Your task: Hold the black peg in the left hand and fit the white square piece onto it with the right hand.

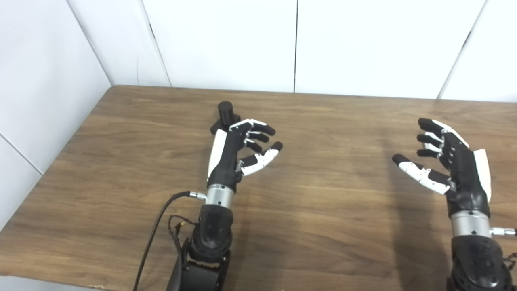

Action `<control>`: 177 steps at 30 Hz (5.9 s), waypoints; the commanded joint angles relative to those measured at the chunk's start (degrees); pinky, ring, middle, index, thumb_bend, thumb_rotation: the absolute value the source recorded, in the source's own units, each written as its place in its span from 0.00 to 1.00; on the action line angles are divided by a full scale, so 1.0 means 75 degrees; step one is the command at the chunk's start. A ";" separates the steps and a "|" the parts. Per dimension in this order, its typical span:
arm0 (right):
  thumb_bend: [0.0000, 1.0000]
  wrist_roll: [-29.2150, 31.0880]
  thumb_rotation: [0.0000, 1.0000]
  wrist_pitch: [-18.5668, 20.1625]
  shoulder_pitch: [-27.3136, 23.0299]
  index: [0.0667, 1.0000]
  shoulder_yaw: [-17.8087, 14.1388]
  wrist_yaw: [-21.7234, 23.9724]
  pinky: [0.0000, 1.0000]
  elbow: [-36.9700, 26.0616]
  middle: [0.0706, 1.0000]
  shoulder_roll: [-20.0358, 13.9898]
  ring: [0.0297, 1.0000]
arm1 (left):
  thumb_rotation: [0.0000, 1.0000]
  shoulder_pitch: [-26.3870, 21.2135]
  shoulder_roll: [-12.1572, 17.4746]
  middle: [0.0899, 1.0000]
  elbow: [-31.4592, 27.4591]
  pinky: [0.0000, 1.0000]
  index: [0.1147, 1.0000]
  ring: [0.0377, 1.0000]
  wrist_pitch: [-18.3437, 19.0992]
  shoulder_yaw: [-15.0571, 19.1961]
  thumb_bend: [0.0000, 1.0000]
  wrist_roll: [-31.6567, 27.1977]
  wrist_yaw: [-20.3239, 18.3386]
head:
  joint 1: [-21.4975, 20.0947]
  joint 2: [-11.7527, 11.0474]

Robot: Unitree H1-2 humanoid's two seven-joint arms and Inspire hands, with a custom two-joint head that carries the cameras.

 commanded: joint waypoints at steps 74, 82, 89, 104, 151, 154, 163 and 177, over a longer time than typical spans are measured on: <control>0.67 -0.0203 0.06 0.0157 -0.0390 0.74 -0.0158 -0.0041 0.62 -0.0543 0.78 -0.0143 0.73 | 0.55 -0.3306 0.1823 1.00 0.3453 1.00 0.72 1.00 0.2607 -0.0081 0.87 0.5474 0.0097 | -0.0162 0.0076; 0.66 -0.0203 0.05 0.0180 -0.0379 0.74 -0.0159 -0.0039 0.63 -0.0599 0.78 -0.0117 0.74 | 0.54 -0.3383 0.1814 1.00 0.3751 1.00 0.64 1.00 0.2607 0.0043 0.89 0.5744 -0.0277 | -0.0176 0.0105; 0.67 -0.0139 0.04 0.0186 -0.0364 0.74 -0.0216 -0.0050 0.64 -0.0604 0.79 -0.0109 0.74 | 0.52 -0.3359 0.1814 1.00 0.4022 1.00 0.65 1.00 0.2607 -0.0002 0.90 0.5720 -0.0334 | -0.0181 0.0129; 0.67 -0.0282 0.07 0.0240 -0.0325 0.74 -0.0207 -0.0092 0.64 -0.0652 0.78 -0.0060 0.73 | 0.50 -0.3210 0.1905 0.97 0.4867 0.98 0.64 1.00 0.2603 -0.0506 0.90 0.5415 -0.0401 | -0.0228 0.0208; 0.65 -0.0263 0.10 0.0211 -0.0337 0.73 -0.0319 -0.0116 0.62 -0.0792 0.77 -0.0037 0.72 | 0.08 -0.2618 0.2656 0.87 0.4016 0.96 0.42 0.93 0.0789 -0.1469 0.52 0.2192 -0.0948 | -0.0525 0.0355; 0.65 -0.0148 0.09 0.0270 -0.0355 0.73 -0.0343 -0.0090 0.63 -0.0816 0.78 0.0011 0.74 | 0.07 -0.2515 0.2685 0.89 0.3731 0.93 0.42 0.94 0.0285 -0.1313 0.52 0.1388 -0.1405 | -0.0531 0.0355; 0.66 -0.0103 0.10 0.0224 -0.0378 0.73 -0.0356 -0.0072 0.64 -0.0799 0.78 -0.0040 0.74 | 0.08 -0.2423 0.2807 0.90 0.3626 0.88 0.43 0.95 -0.0635 -0.1281 0.52 0.0515 -0.2015 | -0.0607 0.0392; 0.66 -0.0177 0.12 0.0234 -0.0421 0.72 -0.0283 -0.0089 0.63 -0.0818 0.78 -0.0034 0.74 | 0.08 -0.2332 0.2679 0.92 0.3284 0.96 0.43 1.00 -0.1483 -0.1553 0.52 -0.0011 -0.2828 | -0.0807 0.0429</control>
